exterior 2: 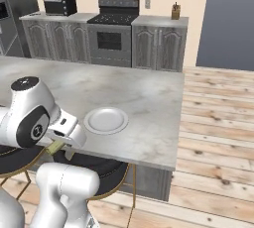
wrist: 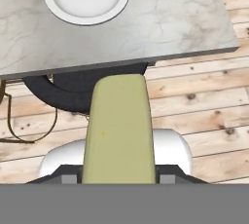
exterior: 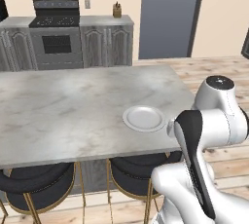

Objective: Retrieve the butter from the fridge and place it on a plate on the dining table. Then retrieve the butter knife by the fridge and place it near the plate.

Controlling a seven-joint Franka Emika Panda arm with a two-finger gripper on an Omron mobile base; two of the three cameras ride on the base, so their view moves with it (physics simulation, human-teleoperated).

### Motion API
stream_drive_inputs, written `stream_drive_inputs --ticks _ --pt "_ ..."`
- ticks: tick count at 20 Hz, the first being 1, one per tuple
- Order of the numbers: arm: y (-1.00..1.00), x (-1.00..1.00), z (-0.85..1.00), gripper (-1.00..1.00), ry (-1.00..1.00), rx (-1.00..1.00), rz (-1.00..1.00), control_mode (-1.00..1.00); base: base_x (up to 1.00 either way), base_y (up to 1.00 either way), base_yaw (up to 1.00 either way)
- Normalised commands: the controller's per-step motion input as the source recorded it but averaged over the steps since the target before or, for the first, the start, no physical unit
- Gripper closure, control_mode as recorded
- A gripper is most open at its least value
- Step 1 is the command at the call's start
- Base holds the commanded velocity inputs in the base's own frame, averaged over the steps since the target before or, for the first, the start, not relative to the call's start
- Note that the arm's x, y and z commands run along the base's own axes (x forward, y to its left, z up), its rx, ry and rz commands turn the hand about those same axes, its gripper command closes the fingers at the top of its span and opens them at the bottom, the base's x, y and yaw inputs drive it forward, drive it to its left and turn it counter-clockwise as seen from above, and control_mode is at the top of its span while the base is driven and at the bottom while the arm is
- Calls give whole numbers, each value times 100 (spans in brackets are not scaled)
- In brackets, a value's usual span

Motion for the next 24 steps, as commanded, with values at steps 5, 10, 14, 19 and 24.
stream_drive_inputs --ticks 5,10,14,19,24 --pt "-2 63 0 100 -1 0 10 -100 0 0 0" --pt "-34 92 0 100 6 1 26 -100 0 0 0" --pt "-3 84 1 100 13 0 23 -100 0 0 0" --pt "1 68 1 100 6 0 17 -100 0 0 0" --pt "6 80 0 100 6 0 7 -100 0 0 0"
